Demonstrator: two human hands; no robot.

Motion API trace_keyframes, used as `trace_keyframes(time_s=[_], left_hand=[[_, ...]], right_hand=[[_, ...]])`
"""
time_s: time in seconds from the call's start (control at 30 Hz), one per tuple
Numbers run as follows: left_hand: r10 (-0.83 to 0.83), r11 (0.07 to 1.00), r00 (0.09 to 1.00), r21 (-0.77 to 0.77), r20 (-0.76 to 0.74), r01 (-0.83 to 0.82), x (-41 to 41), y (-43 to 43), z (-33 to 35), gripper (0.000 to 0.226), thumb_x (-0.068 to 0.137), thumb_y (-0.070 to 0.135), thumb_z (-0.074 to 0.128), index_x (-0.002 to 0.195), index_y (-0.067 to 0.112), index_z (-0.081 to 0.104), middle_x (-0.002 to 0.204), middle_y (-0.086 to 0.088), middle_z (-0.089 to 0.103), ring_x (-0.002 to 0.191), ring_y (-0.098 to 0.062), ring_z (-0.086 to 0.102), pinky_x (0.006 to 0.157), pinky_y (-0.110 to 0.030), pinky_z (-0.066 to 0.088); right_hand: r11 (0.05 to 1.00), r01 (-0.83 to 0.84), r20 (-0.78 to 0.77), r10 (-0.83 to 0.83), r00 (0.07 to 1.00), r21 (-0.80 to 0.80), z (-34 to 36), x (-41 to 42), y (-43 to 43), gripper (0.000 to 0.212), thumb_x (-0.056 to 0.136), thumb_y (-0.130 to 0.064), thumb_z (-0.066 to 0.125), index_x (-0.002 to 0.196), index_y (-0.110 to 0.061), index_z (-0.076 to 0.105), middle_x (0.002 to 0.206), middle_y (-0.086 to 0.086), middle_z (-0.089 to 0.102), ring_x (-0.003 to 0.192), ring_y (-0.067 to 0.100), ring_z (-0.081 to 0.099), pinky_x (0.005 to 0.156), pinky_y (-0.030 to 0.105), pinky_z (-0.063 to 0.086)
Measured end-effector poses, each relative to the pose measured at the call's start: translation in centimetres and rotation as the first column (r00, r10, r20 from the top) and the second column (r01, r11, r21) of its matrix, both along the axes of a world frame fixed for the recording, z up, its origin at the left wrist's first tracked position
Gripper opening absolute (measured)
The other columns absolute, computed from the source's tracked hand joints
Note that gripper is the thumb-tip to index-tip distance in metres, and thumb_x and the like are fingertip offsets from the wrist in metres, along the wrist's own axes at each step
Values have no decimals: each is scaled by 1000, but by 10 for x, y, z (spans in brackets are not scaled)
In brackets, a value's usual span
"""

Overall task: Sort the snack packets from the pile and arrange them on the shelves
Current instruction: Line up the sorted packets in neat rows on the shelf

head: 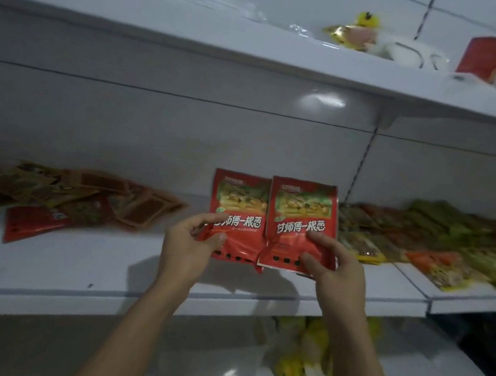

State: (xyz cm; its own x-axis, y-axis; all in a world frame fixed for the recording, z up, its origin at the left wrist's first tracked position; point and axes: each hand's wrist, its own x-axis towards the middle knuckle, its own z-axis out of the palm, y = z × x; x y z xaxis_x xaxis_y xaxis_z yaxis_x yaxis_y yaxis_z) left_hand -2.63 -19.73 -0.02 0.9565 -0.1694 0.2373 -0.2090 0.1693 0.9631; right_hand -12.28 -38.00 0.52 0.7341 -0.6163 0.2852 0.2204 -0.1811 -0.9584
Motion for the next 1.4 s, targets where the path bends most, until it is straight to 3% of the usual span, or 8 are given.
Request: trace_keyframes(time_s=[0.17,0.33,0.53,0.63,0.8,0.93,1.07,1.4], left_hand=[[-85,996,996,-22,9,85,-42,-57,-3,37,87,-3,68,95,33,71,109,3,68,100,-12,66,77,-29,60],[-200,980,979,27,43,199,-92,-124,-10,35,89,3,68,99,36,68,108,5,65,101,-13,65,80,-36,61],[-332,942,941,72,60,327,-150,-202,-19,36,89,7,69,105,40,67,122,-2,62,100,-13,64,72,-27,60],[-415,910,908,55,62,412,-173,-237,-18,38,89,6,69,105,40,67,123,-3,62,100,-12,64,69,-22,59],[-533,846,846,40,13,532,-206,-293,-24,38,88,8,70,105,42,67,119,-1,63,103,-16,64,77,-36,62],[-601,799,799,26,13,601,-215,-338,-28,37,88,2,69,108,34,68,102,13,65,91,-2,64,65,-17,57],[-629,777,778,59,4,627,-215,-394,-38,40,86,4,72,112,34,70,109,10,66,96,-4,65,73,-24,59],[-641,766,768,48,-15,641,-194,-550,-35,41,86,6,72,114,35,67,111,3,66,99,-9,64,65,-13,55]], right_hand=[[992,122,30,-123,992,28,-6,-61,-47,32,89,2,65,109,-22,70,105,-15,63,101,12,65,81,32,60],[964,263,76,-266,961,44,-10,-132,-99,40,89,5,64,111,-28,68,109,-12,64,105,14,65,86,36,59],[894,445,63,-448,892,54,-18,-216,-154,45,90,2,65,124,-27,64,112,-15,58,107,16,62,87,42,59],[857,510,48,-514,856,80,-23,-250,-173,45,90,3,64,124,-26,64,118,-8,60,106,15,63,85,40,59],[780,618,23,-623,782,100,-29,-296,-204,46,89,3,65,122,-29,64,119,-5,59,109,18,63,86,42,59],[743,663,23,-667,744,87,-33,-312,-233,45,89,3,66,121,-30,64,116,-10,59,107,15,63,86,40,59],[708,702,-1,-704,710,82,-39,-320,-272,45,89,3,66,121,-29,65,111,-14,59,104,14,64,84,38,60],[684,730,-81,-727,682,9,-23,-303,-421,44,89,2,66,122,-27,64,108,-17,56,99,10,63,74,22,60]])
